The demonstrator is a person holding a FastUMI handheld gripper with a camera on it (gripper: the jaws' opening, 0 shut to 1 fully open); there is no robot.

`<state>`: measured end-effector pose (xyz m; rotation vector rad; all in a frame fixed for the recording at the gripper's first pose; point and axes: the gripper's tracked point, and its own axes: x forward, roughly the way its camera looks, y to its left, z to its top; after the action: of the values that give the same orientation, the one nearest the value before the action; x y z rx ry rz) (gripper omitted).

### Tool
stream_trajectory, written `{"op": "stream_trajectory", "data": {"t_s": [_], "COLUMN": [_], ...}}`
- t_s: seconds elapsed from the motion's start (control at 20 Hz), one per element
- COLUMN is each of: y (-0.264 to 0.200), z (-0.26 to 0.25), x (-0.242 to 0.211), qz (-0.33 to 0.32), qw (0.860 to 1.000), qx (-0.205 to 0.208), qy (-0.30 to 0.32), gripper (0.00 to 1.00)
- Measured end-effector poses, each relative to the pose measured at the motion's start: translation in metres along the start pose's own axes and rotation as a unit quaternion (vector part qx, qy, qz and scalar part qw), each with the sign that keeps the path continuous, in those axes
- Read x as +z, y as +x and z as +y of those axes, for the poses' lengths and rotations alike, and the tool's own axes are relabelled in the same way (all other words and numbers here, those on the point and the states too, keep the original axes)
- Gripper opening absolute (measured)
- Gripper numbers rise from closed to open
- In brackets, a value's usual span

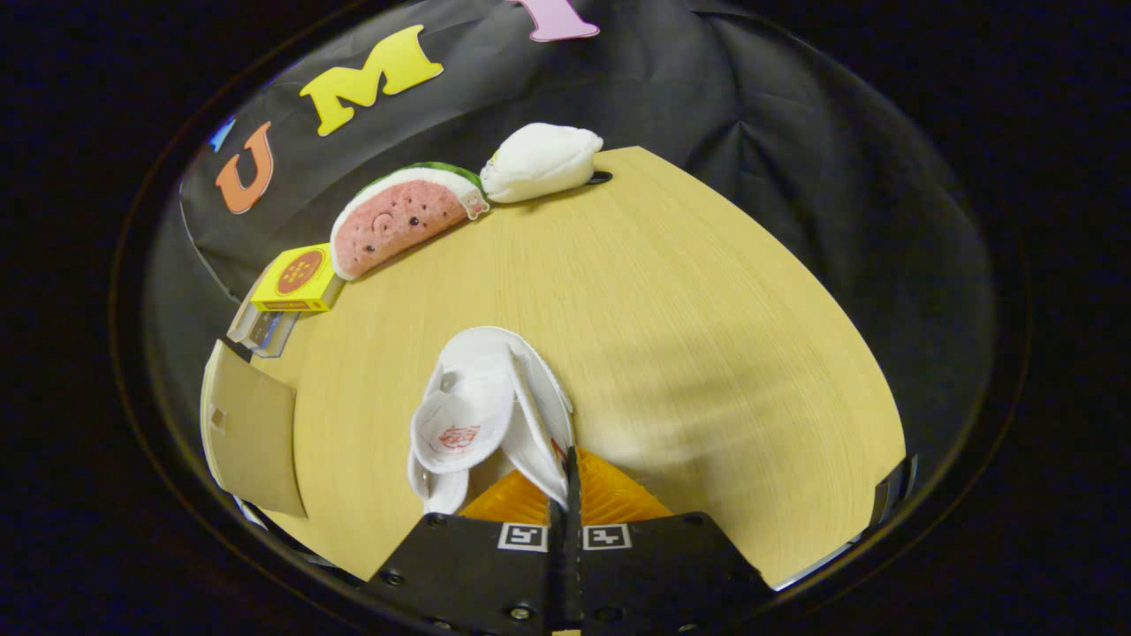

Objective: Open the storage box then place both shoes into the box .Put the left shoe in first, then the right shoe, with the right side of both shoes facing outward in a uniform manner.

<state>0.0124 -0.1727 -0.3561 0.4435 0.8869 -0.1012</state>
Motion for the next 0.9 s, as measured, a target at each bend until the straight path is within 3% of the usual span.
{"op": "stream_trajectory", "data": {"t_s": [0.35, 0.9], "y": [-0.057, -0.148], "z": [0.081, 0.294], "x": [0.0, -0.023], "qz": [-0.028, -0.081], "qw": [1.0, 0.995], "qx": [0.001, 0.052], "qy": [0.012, 0.022], "gripper": [0.0, 0.0]}}
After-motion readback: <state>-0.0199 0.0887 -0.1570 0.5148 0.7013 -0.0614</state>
